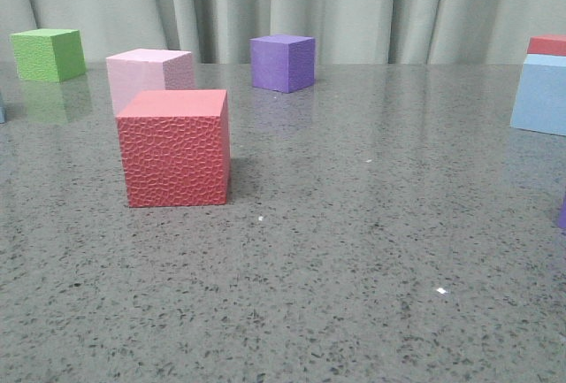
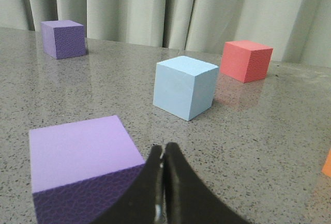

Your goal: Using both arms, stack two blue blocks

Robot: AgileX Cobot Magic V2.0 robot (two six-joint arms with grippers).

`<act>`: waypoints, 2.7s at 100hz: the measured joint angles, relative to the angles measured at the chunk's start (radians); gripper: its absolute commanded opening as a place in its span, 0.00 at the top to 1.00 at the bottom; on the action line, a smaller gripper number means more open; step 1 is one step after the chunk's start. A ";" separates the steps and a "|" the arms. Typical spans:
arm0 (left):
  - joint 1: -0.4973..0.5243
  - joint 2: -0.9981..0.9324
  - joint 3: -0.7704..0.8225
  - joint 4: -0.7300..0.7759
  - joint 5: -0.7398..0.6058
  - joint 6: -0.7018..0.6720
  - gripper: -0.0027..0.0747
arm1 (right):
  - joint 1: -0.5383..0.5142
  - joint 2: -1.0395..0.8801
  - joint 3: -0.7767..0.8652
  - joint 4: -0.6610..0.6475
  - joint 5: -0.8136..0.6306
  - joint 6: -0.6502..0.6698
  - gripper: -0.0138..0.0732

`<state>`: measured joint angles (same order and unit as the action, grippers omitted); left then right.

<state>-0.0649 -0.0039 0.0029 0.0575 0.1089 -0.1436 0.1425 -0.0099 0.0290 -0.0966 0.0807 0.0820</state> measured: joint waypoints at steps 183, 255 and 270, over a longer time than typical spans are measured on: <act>0.000 0.439 -0.688 -0.008 0.519 0.000 0.99 | 0.000 0.298 -0.668 0.097 0.578 0.000 0.92; 0.000 0.764 -0.907 -0.057 0.762 0.000 0.99 | 0.000 0.550 -0.874 0.097 0.882 0.000 0.92; 0.000 0.766 -0.907 -0.063 0.763 0.000 0.88 | 0.000 0.550 -0.876 0.097 0.878 0.000 0.79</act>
<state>-0.0649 0.7618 -0.9038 -0.0053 0.8720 -0.1436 0.1425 0.5405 -0.8474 0.0000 0.9585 0.0820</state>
